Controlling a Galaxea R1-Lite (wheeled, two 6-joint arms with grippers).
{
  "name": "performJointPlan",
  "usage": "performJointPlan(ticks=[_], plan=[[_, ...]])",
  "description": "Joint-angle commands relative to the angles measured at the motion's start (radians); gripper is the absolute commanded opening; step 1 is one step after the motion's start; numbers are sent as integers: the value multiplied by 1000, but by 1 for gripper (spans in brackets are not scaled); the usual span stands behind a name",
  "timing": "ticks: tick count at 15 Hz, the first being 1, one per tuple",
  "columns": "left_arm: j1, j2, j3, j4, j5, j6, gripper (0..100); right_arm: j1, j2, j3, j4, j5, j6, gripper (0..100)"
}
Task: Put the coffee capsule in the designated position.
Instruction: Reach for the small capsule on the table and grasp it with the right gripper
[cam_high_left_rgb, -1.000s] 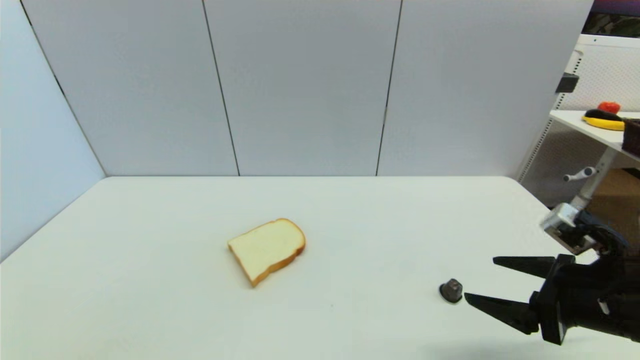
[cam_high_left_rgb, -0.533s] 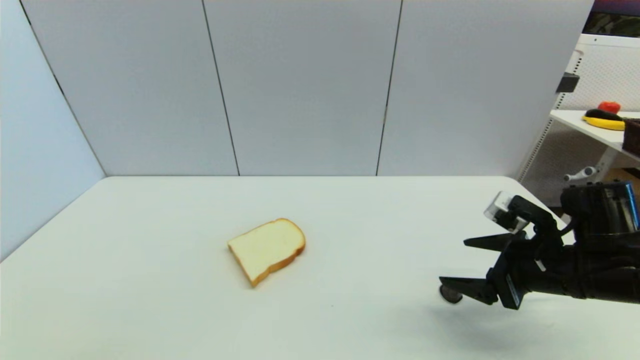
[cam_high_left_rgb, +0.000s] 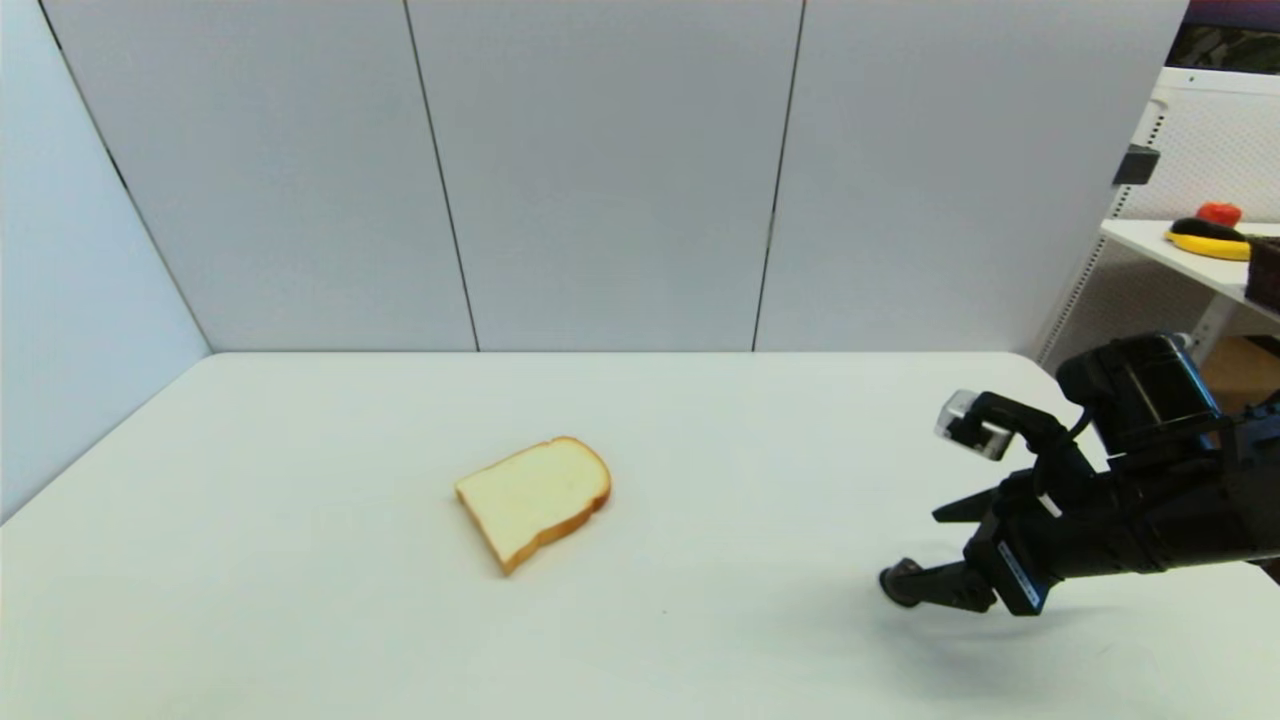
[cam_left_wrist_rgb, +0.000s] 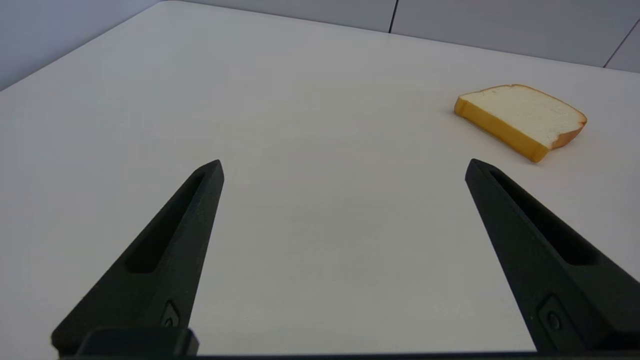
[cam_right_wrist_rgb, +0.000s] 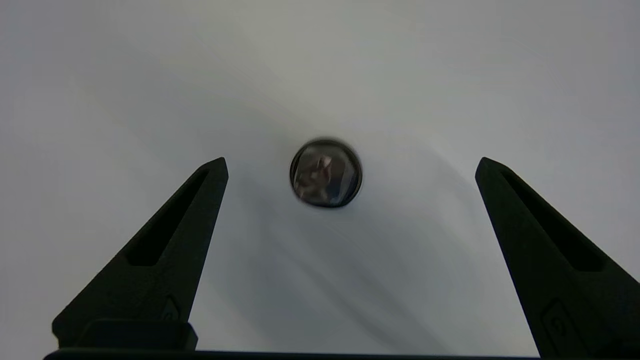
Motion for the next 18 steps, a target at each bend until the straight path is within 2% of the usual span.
performJointPlan(ticks=[1,3,6,8,10,11,14,15,18], plan=[[0,1,0,-1,-1,-1,100,28,-7,-80,146,-5,-8,100],[0,1,0,-1,-1,-1,100,37,7,-124,207,-5,-8,100],[0,1,0,-1,-1,-1,100,61,20,-140,227,-5,1,100],[-1,1,0,0,-1,-1,100,71,39,-133,231,-39,3,100],[0,1,0,0,-1,-1,100,71,58,-133,218,-45,1,100],[0,1,0,-1,-1,-1,100,65,62,-133,207,-45,1,100],[0,1,0,-1,-1,-1,100,58,61,-49,35,-43,3,100],[0,1,0,0,1,-1,100,55,61,-32,3,-43,3,100],[0,1,0,-1,-1,-1,100,54,56,-29,3,-43,1,100]])
